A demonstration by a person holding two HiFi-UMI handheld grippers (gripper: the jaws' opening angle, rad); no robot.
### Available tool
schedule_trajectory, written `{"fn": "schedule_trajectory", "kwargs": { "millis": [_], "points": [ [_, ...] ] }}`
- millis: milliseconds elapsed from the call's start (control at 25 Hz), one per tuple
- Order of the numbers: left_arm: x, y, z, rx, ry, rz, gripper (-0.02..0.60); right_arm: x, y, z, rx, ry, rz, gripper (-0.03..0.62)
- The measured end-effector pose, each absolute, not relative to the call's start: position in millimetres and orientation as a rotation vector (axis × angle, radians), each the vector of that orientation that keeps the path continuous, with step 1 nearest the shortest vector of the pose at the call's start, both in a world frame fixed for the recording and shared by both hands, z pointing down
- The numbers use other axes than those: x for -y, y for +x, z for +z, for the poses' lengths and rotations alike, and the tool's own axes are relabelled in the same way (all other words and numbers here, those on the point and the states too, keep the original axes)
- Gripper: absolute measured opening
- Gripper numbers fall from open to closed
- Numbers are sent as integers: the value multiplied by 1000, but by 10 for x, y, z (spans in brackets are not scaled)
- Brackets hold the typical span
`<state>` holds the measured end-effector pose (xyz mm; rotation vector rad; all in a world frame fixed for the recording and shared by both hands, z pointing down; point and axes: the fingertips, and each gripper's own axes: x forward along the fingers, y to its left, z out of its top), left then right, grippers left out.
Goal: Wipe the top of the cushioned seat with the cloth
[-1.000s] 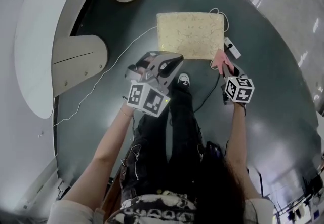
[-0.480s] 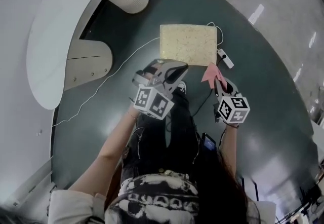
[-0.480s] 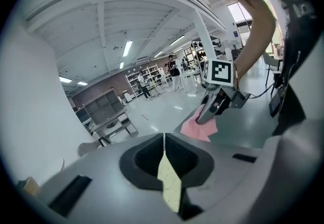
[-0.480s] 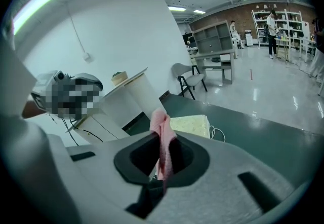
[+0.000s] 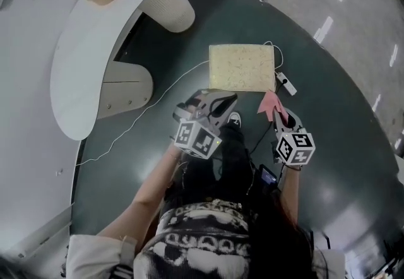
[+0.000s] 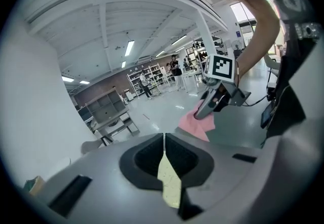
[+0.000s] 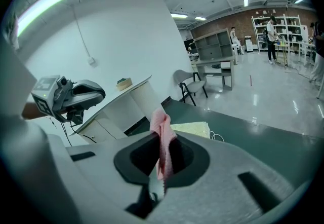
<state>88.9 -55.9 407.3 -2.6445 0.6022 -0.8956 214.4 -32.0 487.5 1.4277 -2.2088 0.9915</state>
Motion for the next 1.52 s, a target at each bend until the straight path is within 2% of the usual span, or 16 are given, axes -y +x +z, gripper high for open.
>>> {"fn": "schedule_trajectory", "kwargs": {
  "millis": [480,1160,1520],
  "points": [
    [196,466,3767,-625,-2637,-865,12,158,1772,4400,2268,1490,895,9],
    [-1051,-481,3427,-634,-2605,-771,12,-1047,606,3707,2359,1497,753,9],
    [-1623,-789,3360,-647,-2607,-732,12,-1637,243,3509,2400,1512,692,9]
  ]
}}
